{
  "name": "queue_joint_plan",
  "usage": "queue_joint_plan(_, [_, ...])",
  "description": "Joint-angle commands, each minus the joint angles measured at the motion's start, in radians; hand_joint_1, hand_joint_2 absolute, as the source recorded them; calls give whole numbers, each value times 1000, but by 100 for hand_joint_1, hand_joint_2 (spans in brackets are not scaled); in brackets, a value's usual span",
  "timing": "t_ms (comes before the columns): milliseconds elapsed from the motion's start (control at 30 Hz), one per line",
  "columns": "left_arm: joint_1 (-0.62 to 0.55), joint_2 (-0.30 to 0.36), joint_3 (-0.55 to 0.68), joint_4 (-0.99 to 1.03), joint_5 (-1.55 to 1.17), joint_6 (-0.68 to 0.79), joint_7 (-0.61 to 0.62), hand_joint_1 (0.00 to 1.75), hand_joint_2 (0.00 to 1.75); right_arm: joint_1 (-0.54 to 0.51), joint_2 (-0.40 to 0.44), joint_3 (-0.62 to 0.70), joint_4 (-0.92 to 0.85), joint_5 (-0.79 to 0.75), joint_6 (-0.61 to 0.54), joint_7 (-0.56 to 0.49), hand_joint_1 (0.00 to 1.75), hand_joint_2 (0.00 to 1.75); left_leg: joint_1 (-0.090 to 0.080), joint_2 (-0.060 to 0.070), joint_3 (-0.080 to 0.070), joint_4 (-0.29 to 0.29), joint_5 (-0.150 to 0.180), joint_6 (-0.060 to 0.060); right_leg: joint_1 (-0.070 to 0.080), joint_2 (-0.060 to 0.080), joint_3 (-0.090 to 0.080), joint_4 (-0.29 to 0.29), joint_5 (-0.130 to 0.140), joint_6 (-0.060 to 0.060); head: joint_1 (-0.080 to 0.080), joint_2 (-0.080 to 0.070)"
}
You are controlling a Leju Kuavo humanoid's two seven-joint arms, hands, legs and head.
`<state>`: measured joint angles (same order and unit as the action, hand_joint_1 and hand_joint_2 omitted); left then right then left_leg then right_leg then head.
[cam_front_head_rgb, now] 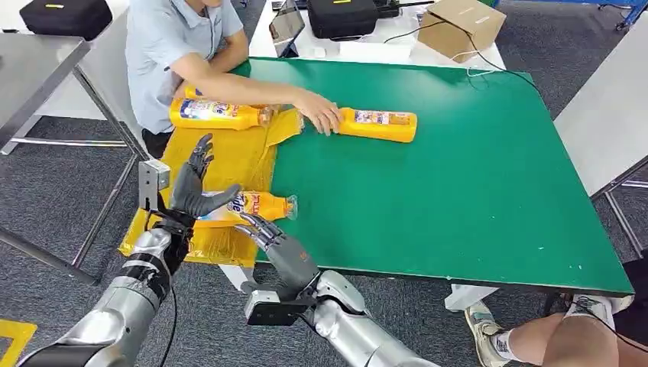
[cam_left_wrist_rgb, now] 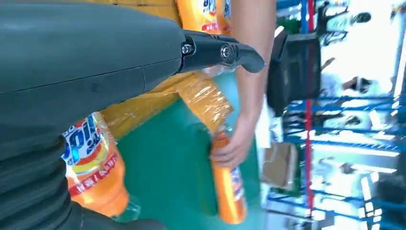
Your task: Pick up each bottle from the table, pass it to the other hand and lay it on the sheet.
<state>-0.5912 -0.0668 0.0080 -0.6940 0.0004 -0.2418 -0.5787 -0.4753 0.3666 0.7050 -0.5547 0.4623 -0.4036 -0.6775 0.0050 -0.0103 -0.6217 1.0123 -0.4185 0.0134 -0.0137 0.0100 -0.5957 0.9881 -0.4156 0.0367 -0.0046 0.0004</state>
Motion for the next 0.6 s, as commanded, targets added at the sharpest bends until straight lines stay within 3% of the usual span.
queue_joint_plan(33, [46, -13, 42, -75, 45, 35, 6, 0, 175, -10, -32, 19, 16, -5, -6, -15, 0, 175, 0, 0, 2, -1, 0, 0, 0, -1, 3, -1, -1, -1, 0, 0])
queue_joint_plan(167, [82, -30, 57, -157, 89, 46, 6, 0, 175, 11, -42, 10, -33, -13, -45, -21, 0, 175, 1, 0, 5, -1, -2, 0, 1, -2, 6, -2, -2, -1, 0, 0])
queue_joint_plan(267, [179, -70, 55, -341, 136, 93, 3, 0, 175, 89, -106, 1, -268, -112, -183, -21, 0, 175, 1, 0, 4, -1, -2, 0, 1, -2, 5, -2, -2, -1, 0, 0])
queue_joint_plan(367, [179, -70, 55, -341, 136, 93, 3, 0, 175, 89, -106, 1, -268, -112, -183, -21, 0, 175, 1, 0, 4, -1, -2, 0, 1, -2, 5, -2, -2, -1, 0, 0])
queue_joint_plan(467, [268, -88, 33, -489, 165, 109, 35, 0, 175, 125, -151, -29, -365, -160, -213, -21, 0, 175, 1, -1, 5, -1, -3, 0, 1, -3, 7, -3, -3, -1, 0, 0])
queue_joint_plan(533, [290, -84, 22, -520, 180, 118, 29, 0, 175, 161, -149, -83, -448, -137, -295, -21, 0, 175, 0, -1, 1, 0, -1, 0, 0, -2, 2, -2, -1, 0, 0, 0])
queue_joint_plan(600, [365, -92, 2, -626, 186, 144, 18, 0, 175, 240, -143, -232, -570, -39, -295, -21, 0, 175, 0, 0, 4, 0, -3, 0, 0, -2, 5, -2, -2, -1, 0, 0])
